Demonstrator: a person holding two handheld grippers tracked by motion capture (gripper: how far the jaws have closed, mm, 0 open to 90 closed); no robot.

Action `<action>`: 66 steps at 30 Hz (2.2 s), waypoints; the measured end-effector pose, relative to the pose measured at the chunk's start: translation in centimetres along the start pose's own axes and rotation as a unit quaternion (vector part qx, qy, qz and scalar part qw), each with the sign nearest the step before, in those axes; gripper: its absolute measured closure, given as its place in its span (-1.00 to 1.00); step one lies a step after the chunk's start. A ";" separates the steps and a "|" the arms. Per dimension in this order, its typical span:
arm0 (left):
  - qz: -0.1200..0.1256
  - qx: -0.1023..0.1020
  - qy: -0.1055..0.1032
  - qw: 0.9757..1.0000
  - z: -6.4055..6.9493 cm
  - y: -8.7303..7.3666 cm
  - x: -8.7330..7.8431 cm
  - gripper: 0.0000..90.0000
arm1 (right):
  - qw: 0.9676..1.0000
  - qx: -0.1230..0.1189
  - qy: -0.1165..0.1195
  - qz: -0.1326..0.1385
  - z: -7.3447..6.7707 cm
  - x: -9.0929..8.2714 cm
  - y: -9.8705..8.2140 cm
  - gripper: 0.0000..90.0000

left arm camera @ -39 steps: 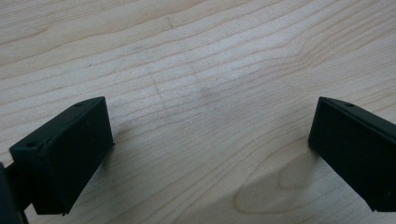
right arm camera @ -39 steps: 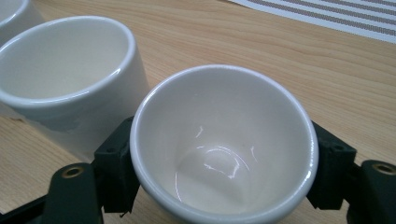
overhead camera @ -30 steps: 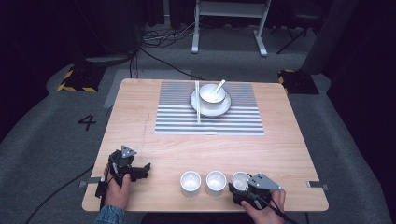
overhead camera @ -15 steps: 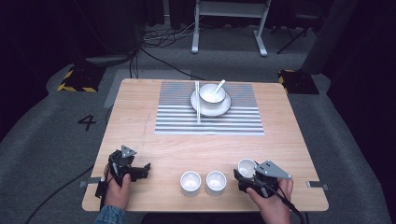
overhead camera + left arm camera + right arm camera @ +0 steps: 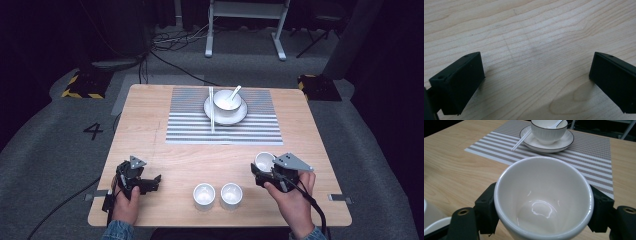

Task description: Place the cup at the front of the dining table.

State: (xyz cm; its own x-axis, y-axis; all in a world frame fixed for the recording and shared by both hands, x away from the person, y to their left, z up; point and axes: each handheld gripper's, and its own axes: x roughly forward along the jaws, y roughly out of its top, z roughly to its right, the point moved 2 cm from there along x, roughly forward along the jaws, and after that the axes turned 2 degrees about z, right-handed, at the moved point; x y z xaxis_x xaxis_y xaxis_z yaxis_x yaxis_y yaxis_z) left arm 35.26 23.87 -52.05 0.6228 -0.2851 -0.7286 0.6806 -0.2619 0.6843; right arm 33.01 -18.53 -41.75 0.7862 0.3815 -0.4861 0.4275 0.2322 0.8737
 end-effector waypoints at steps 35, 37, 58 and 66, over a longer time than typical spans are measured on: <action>0.000 0.000 0.000 1.000 0.0 0.0 0.0 -1.00 | 1.000 -0.010 -0.016 0.019 3.2 4.2 10.1 -0.39; 0.000 0.000 0.000 1.000 0.0 0.0 0.0 -1.00 | 1.000 -0.015 -0.017 0.020 3.1 4.6 10.6 -0.39; 0.001 0.000 0.000 1.000 0.0 0.0 0.0 -1.00 | 0.999 -0.042 -0.011 0.024 1.4 10.6 15.9 -0.39; 0.001 0.000 0.000 1.000 0.0 0.0 0.0 -1.00 | 0.999 -0.042 -0.003 0.027 0.5 13.4 17.2 -0.39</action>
State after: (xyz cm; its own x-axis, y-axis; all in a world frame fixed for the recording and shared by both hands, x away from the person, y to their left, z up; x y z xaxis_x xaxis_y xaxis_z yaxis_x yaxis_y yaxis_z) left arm 35.26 23.87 -52.06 0.6238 -0.2852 -0.7277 0.6798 -0.2614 0.6852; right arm 51.13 -9.92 -33.27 0.8099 0.3906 -0.4375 0.3456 0.2849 0.8941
